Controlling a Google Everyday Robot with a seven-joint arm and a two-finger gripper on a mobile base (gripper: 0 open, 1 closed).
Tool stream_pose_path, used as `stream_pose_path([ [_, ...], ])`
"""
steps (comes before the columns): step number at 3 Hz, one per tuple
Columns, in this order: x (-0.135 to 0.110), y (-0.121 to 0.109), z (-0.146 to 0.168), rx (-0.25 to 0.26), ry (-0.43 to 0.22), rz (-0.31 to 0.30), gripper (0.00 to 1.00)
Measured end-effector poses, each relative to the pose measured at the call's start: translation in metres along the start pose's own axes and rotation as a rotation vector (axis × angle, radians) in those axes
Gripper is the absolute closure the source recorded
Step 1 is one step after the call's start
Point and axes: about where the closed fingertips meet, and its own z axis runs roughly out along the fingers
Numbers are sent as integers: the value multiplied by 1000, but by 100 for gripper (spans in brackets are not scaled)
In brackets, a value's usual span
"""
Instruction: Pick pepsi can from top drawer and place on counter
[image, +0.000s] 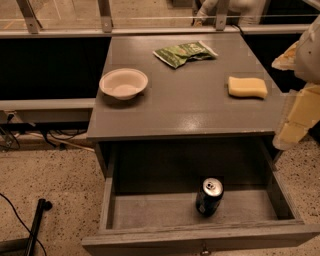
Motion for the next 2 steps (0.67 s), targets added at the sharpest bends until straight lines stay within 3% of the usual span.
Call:
stream_pose_path([
  [1, 0, 0, 0, 0, 0, 0, 0],
  [2, 4, 6, 11, 9, -80, 33, 0],
])
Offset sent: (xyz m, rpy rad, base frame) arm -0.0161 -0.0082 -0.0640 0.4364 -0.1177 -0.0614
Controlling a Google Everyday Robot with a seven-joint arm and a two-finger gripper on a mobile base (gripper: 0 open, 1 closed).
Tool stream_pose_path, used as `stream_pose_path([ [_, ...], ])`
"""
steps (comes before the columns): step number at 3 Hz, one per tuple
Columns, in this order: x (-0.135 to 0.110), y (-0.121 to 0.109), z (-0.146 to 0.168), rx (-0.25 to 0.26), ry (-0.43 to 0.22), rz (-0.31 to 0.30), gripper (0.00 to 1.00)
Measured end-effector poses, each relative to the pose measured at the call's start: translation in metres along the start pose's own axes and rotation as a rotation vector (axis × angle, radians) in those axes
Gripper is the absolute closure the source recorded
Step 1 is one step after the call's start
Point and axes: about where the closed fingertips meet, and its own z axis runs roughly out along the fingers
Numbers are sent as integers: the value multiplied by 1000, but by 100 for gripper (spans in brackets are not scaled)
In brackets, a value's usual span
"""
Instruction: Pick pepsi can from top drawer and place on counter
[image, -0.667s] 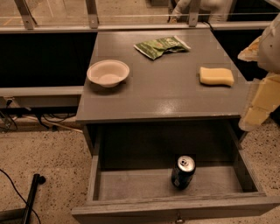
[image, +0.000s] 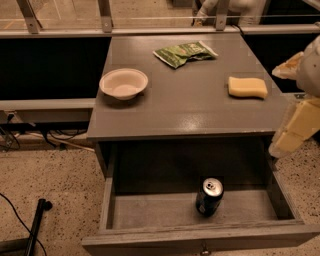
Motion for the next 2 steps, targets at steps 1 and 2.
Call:
stream_pose_path([
  [1, 31, 31, 46, -25, -141, 66, 0],
  [2, 63, 64, 101, -32, -287, 152, 0],
])
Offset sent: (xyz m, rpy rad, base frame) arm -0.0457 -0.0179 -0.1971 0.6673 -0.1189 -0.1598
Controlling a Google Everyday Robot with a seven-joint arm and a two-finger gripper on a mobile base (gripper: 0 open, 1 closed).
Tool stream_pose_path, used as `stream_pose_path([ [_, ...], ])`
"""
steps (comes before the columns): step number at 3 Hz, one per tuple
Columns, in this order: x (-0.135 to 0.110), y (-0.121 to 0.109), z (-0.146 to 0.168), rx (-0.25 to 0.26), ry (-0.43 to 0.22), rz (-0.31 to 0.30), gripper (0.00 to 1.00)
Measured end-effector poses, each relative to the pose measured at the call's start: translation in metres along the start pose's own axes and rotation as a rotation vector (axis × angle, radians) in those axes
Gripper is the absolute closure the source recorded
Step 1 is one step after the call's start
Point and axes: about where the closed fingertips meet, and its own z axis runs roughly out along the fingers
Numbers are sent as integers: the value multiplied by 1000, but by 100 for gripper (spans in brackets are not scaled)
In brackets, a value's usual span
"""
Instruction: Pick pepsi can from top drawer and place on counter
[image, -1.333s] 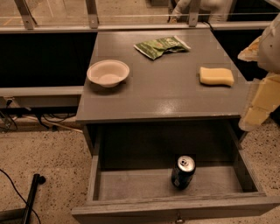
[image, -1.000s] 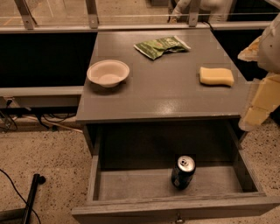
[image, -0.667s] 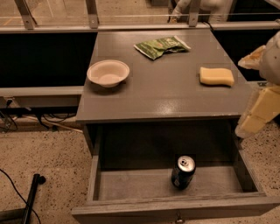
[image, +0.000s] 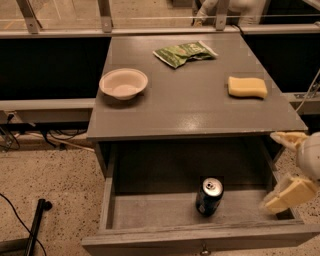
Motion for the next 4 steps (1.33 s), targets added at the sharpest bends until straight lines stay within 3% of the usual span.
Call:
stream_pose_path([
  [1, 4, -3, 1, 56, -81, 43, 0],
  [2, 4, -3, 1, 56, -81, 43, 0],
  [3, -2, -9, 19, 54, -160, 34, 0],
  [4, -10, -13, 56, 86, -273, 26, 0],
])
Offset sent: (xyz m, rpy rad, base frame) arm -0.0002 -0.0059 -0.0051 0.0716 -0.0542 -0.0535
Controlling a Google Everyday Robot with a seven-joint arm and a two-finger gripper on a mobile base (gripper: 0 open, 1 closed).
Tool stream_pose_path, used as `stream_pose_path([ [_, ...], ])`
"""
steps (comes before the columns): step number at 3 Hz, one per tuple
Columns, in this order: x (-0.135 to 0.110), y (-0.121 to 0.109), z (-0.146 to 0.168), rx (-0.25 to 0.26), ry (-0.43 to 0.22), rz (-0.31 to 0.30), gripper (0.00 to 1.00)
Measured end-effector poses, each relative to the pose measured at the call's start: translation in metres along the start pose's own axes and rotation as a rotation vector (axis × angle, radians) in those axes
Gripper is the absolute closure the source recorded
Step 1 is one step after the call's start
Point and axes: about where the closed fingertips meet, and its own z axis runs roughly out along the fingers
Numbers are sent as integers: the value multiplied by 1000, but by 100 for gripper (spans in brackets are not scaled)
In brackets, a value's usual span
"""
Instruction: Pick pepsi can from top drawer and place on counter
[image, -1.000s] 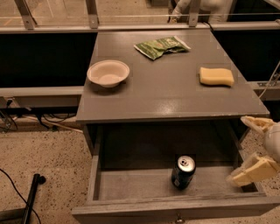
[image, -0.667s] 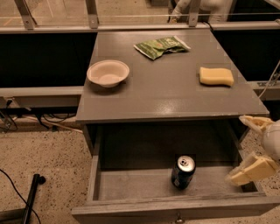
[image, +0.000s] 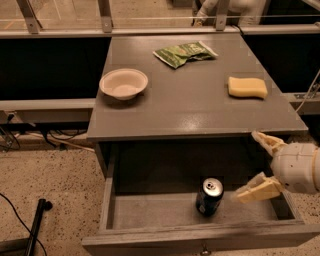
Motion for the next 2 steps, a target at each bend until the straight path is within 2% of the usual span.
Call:
stream_pose_path([
  [1, 9, -4, 24, 58, -100, -18, 0],
  [2, 25, -7, 38, 90, -180, -53, 0],
])
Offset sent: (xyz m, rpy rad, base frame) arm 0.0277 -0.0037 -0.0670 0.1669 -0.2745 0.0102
